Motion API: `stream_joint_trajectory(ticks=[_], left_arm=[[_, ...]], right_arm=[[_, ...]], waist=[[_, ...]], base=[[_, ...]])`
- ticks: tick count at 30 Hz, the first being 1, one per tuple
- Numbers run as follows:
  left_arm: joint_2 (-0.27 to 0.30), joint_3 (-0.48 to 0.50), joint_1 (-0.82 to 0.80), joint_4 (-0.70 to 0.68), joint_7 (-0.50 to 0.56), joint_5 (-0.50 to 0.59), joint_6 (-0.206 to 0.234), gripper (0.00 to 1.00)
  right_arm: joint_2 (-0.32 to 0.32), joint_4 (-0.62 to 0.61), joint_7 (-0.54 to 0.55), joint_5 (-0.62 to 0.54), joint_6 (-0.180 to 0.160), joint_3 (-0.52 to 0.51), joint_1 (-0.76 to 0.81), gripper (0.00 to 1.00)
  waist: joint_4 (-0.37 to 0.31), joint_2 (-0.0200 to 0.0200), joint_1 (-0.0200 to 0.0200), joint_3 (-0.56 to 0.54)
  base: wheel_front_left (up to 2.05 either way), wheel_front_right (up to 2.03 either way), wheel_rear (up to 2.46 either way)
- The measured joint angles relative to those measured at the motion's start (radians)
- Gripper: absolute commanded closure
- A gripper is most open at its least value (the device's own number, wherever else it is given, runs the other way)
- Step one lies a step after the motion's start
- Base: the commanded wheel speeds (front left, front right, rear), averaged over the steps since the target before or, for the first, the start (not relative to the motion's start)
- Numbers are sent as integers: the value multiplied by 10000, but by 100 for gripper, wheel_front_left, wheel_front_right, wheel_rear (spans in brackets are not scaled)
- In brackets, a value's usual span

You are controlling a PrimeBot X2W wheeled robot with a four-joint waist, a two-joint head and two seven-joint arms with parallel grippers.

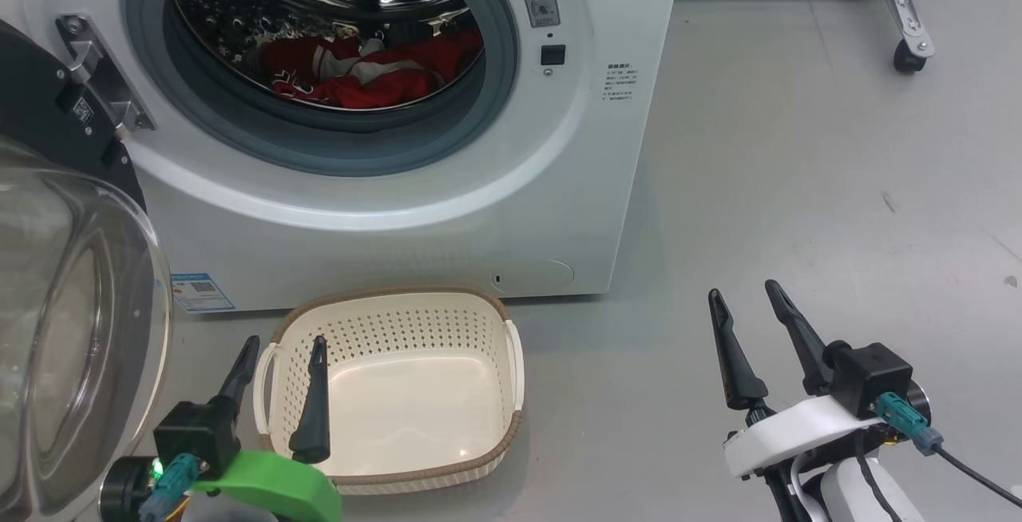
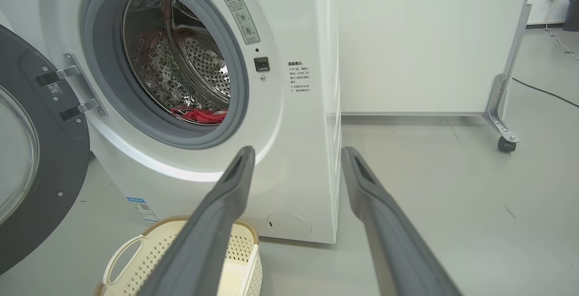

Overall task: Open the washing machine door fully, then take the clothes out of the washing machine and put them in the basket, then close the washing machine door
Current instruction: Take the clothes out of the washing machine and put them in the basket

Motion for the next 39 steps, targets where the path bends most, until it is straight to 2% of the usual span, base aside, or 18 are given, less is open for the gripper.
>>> stream_joint_trajectory(ticks=[27, 39], left_arm=[[-17, 88, 152, -36, 73, 2, 58, 0], [-23, 142, 155, -174, 73, 88, 84, 0]], right_arm=[[4, 17, 0, 46, -15, 36, 83, 0], [6, -146, 0, -21, -59, 33, 75, 0]], waist=[[-51, 0, 0, -7], [-79, 0, 0, 338]], base=[[14, -14, 0], [0, 0, 0]])
